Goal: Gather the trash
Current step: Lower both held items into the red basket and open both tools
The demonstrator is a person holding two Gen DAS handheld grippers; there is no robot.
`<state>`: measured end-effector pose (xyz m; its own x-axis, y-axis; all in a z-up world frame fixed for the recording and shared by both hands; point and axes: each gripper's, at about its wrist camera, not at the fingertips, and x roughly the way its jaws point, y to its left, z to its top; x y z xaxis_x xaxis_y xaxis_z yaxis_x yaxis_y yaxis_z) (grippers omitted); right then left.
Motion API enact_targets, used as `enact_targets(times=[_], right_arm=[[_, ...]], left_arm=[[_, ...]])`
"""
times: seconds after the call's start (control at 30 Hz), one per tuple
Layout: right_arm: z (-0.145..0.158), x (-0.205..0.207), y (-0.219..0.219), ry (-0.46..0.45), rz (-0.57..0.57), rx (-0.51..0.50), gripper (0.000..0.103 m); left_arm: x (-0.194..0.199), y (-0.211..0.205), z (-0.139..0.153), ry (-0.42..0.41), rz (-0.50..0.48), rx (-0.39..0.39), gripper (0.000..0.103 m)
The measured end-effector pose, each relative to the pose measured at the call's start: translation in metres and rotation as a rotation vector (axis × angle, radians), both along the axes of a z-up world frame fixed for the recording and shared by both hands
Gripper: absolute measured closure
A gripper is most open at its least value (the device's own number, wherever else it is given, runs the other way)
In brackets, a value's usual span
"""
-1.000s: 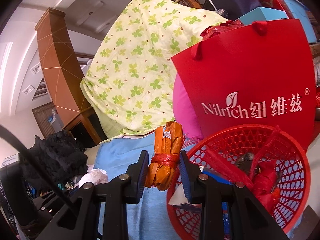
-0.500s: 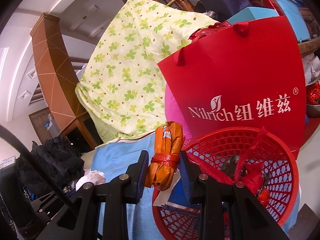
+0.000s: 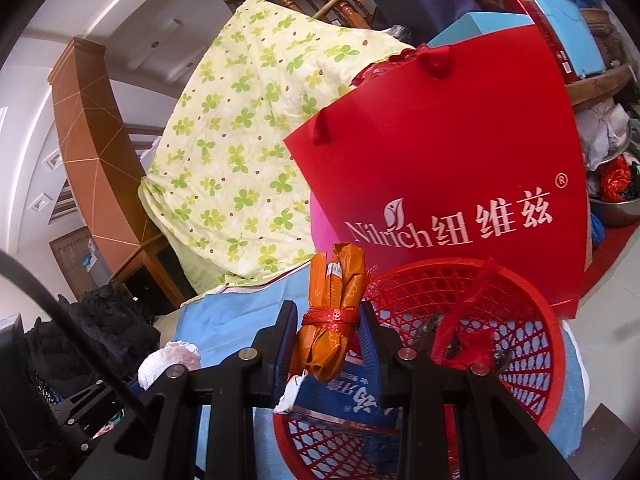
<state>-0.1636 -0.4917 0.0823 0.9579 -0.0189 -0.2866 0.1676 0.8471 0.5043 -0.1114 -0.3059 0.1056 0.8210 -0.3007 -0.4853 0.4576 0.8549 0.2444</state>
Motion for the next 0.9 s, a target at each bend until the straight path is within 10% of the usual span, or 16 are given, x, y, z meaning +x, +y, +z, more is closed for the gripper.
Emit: enact_targets(times=[0.9], right_arm=[[-0.011, -0.026, -0.048, 0.003, -0.093, 0.076, 0.070]], left_arm=[[-0.011, -0.035, 0.005, 0.050, -0.115, -0.065, 0.074]])
